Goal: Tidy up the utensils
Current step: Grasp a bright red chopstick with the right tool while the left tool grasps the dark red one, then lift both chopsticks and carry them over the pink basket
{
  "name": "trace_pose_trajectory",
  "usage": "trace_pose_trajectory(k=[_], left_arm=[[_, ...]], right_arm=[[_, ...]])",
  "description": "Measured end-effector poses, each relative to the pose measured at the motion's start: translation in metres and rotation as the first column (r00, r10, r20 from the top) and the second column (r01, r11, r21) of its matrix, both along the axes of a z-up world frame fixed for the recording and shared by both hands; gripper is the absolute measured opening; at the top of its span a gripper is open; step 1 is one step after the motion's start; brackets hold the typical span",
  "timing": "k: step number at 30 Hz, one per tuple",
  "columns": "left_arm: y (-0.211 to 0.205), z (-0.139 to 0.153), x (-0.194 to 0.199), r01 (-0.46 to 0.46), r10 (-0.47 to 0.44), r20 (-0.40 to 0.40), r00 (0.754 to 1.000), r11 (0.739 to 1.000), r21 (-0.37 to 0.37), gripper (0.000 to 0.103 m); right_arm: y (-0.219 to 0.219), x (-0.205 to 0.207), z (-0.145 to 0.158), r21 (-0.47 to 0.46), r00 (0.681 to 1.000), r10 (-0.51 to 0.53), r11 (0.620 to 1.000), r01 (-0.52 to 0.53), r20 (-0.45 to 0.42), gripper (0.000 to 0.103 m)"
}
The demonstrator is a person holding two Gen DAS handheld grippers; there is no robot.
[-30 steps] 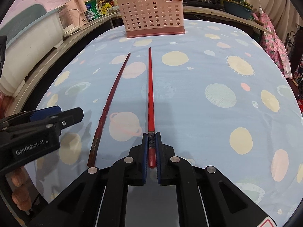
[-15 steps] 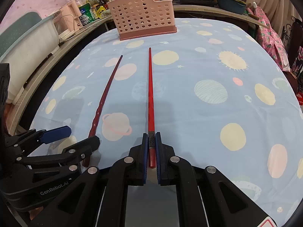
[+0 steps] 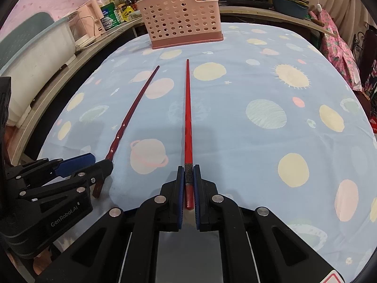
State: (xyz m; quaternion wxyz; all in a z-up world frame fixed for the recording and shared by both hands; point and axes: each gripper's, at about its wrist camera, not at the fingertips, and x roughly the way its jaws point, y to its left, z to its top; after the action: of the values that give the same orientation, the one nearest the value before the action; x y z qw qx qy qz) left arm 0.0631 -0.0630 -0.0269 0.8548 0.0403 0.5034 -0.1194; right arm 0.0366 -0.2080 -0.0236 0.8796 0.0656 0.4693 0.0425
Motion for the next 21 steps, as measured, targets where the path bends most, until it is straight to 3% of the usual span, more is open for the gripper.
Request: trace_pose_trajectory(k=[3, 13, 21], left_arm=[[0.003, 0.001, 0.002, 0.003, -0.004, -0.015, 1.000, 1.000, -0.019, 0.007], [0.015, 0.021, 0.008, -0.022, 0.022, 0.004, 1.000, 0.998, -0.065, 0.007], [0.035, 0.069, 0.021, -0.056, 0.067, 0.080, 0.995, 0.990, -0.133, 0.007]], right_arm=[[0.003, 0.001, 0.000, 0.000, 1.000, 0.006, 1.000, -0.006, 0.000, 0.007], [0.008, 0.004, 0.018, 0.003, 0.999, 0.019, 1.000, -0.019, 0.033, 0.007], [0.005, 0.020, 0.066, 0.034, 0.992, 0.019, 0.999, -0.023, 0.126, 0.007]])
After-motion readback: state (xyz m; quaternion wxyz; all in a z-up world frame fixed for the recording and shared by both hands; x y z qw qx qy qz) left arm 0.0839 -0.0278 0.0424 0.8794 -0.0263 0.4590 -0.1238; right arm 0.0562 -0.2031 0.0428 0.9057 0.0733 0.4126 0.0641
